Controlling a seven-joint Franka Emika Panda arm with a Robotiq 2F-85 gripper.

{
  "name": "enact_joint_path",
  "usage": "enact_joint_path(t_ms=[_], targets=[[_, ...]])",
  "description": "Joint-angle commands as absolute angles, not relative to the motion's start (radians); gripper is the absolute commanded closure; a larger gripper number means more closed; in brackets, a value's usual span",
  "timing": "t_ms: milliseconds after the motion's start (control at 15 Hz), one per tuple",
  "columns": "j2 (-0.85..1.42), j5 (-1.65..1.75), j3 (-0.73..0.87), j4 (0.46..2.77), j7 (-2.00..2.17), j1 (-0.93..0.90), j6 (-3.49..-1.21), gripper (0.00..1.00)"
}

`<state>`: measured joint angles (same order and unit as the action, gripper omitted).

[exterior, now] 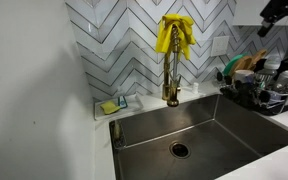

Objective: Hang the gloves under the tap

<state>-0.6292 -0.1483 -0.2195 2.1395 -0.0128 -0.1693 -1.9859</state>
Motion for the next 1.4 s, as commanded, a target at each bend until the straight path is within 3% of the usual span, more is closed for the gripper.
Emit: enact_joint_path(t_ms=[0, 667, 1333], targets=[[-0.504, -0.087, -0.268, 2.019, -0.075, -0.212, -2.102, 0.00], [-0.472, -0.076, -0.266, 1.998, -0.072, -0.236, -2.157, 0.00], [-0.321, -0.115, -0.297, 1.831, -0.323, -0.394, -2.207, 0.00]])
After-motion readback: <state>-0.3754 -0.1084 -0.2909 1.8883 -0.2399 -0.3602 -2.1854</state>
